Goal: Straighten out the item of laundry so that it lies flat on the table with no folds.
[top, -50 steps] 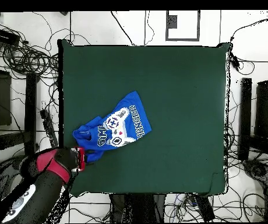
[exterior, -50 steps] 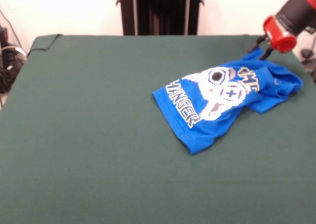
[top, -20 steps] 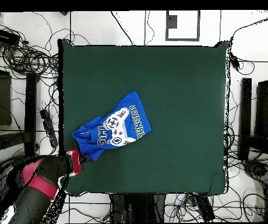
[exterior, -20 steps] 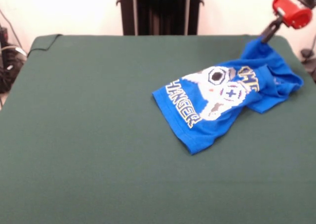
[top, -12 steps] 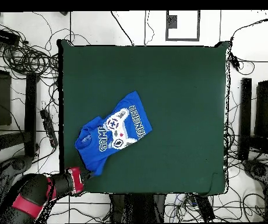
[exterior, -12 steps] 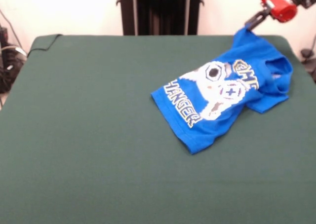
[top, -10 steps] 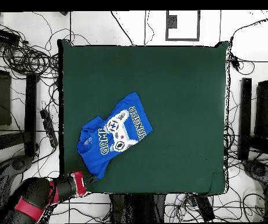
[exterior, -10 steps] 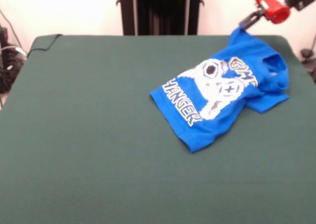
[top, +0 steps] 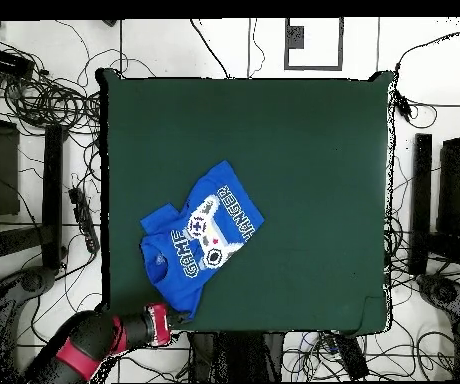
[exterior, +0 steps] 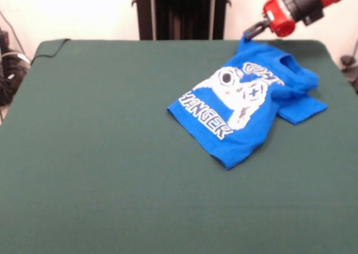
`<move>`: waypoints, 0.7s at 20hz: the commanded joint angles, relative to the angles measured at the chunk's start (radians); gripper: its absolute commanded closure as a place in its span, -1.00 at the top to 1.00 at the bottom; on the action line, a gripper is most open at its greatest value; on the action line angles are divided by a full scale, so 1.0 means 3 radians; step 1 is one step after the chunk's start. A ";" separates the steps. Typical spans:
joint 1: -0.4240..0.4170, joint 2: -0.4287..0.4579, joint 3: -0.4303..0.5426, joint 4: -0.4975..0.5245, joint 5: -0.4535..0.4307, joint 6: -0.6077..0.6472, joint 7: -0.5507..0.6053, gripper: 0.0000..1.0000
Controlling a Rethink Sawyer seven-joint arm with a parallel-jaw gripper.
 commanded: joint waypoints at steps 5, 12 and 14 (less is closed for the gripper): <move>0.0163 0.0081 -0.0179 -0.0291 0.0321 0.1079 0.1075 -1.00; -0.0022 -0.0210 -0.0505 -0.0802 -0.0049 0.2212 0.0536 -1.00; -0.0019 -0.0232 -0.0693 -0.0943 -0.0310 0.2626 0.0320 -1.00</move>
